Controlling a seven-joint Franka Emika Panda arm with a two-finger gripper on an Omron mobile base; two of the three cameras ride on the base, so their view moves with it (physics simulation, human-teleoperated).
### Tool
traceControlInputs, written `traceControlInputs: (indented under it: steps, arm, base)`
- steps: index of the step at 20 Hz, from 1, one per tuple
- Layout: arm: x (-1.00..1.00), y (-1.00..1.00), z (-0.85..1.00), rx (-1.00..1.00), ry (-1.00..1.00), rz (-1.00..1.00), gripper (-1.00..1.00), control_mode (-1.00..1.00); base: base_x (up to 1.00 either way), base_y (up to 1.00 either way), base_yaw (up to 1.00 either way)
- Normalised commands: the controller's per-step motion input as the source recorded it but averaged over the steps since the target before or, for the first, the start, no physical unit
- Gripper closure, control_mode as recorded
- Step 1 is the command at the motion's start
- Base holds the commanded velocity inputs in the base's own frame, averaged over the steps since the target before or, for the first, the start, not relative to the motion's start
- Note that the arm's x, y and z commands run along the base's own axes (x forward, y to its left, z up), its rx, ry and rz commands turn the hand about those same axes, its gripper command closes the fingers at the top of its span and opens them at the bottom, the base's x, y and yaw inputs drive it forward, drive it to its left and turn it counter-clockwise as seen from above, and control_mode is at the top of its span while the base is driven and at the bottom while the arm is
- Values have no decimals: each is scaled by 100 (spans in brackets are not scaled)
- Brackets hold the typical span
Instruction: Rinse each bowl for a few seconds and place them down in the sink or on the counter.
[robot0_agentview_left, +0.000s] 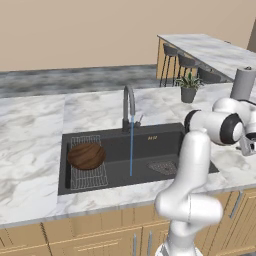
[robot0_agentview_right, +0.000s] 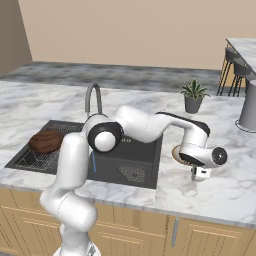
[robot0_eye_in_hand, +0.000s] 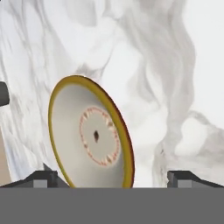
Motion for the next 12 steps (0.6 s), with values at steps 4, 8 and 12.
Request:
traceControlInputs:
  steps: [4,8,12]
  arm:
    - [21,-17,-8,4,-3,0,-100,-100]
    - [13,-2,-4,2,-5,0,-100,-100]
    - [17,0,-1,0,-4,0,-100,-100]
  base:
    - [0,0,0]
    - [0,0,0]
    - [0,0,0]
